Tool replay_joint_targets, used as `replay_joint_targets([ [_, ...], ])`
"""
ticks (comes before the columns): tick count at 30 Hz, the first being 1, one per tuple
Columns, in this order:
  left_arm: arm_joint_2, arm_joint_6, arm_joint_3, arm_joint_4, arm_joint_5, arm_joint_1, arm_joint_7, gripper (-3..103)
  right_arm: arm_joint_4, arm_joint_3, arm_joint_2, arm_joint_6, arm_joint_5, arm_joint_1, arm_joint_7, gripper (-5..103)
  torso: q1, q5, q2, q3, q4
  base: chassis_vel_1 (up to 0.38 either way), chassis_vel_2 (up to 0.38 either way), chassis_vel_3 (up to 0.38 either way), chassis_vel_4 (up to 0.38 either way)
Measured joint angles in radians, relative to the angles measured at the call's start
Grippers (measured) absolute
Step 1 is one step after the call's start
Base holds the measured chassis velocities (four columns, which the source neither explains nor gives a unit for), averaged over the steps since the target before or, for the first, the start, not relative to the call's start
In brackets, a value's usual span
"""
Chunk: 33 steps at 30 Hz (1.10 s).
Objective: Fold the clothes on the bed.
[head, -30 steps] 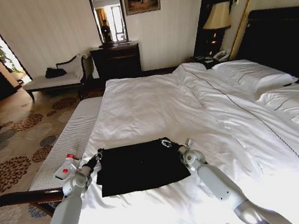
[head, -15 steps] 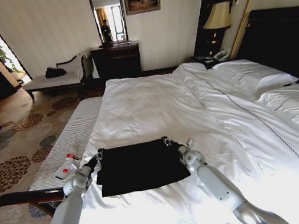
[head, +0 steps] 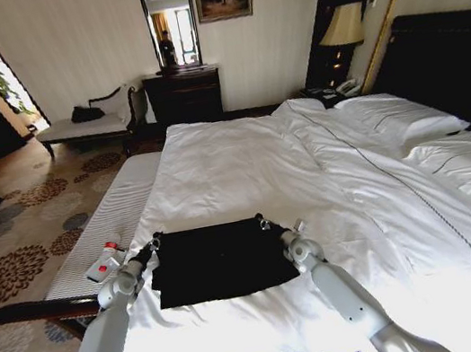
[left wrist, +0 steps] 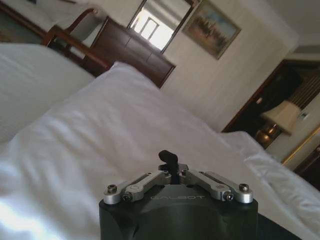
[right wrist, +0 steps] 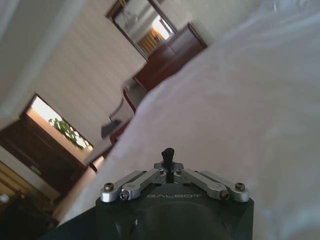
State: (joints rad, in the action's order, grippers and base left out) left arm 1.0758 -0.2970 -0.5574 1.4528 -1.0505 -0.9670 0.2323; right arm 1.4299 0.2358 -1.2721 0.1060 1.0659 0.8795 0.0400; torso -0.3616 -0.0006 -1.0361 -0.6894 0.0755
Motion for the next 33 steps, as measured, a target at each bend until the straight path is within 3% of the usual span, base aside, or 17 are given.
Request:
replay_joint_targets([
  [6, -0.017, 0.008, -0.070, 0.142, -0.104, -0.034, -0.005, 2, 0.156, 0.053, 0.013, -0.064, 0.078, 0.053, 0.013, 1, 0.000, 0.0001, 0.000, 0.000, -0.0002, 0.000, 0.000, 0.000, 0.000],
  [9, -0.018, 0.009, -0.136, 0.304, -0.198, -0.075, -0.016, 2, 0.341, 0.108, 0.015, -0.078, 0.109, 0.117, 0.009, 1, 0.000, 0.0000, 0.000, 0.000, 0.0003, 0.000, 0.000, 0.000, 0.000],
  [22, -0.036, 0.005, -0.337, 0.671, -0.327, -0.274, -0.043, 2, 0.775, 0.237, 0.066, -0.049, 0.157, 0.309, -0.102, 1, 0.000, 0.0002, 0.000, 0.000, 0.0001, 0.000, 0.000, 0.000, 0.000],
  [26, -0.039, -0.020, -0.432, 0.827, -0.379, -0.377, -0.098, 2, 0.979, 0.303, 0.106, 0.021, 0.169, 0.418, -0.235, 1, 0.000, 0.0003, 0.000, 0.000, 0.0000, 0.000, 0.000, 0.000, 0.000],
  [27, -0.039, -0.020, -0.432, 0.827, -0.379, -0.377, -0.098, 2, 0.979, 0.303, 0.106, 0.021, 0.169, 0.418, -0.235, 1, 0.000, 0.0003, 0.000, 0.000, 0.0000, 0.000, 0.000, 0.000, 0.000],
  [28, -0.039, -0.038, -0.448, 0.848, -0.381, -0.395, -0.125, 2, 1.030, 0.319, 0.116, 0.052, 0.184, 0.437, -0.287, 1, 0.000, 0.0003, 0.000, 0.000, 0.0000, 0.000, 0.000, 0.000, 0.000],
  [30, -0.043, -0.059, -0.450, 0.855, -0.354, -0.411, -0.156, 2, 1.061, 0.327, 0.131, 0.082, 0.195, 0.449, -0.351, 1, 0.001, 0.0001, 0.000, 0.000, 0.0002, 0.000, 0.000, 0.000, 0.000],
  [31, -0.051, -0.084, -0.411, 0.810, -0.294, -0.402, -0.177, 2, 1.024, 0.315, 0.151, 0.126, 0.197, 0.427, -0.441, 1, 0.001, 0.0001, -0.001, 0.001, 0.0004, 0.000, 0.000, 0.000, 0.000],
  [33, -0.054, -0.094, -0.379, 0.763, -0.265, -0.383, -0.182, 2, 0.971, 0.297, 0.158, 0.154, 0.196, 0.400, -0.479, 1, 0.001, 0.0000, -0.001, 0.000, 0.0000, 0.000, 0.000, 0.000, 0.000],
])
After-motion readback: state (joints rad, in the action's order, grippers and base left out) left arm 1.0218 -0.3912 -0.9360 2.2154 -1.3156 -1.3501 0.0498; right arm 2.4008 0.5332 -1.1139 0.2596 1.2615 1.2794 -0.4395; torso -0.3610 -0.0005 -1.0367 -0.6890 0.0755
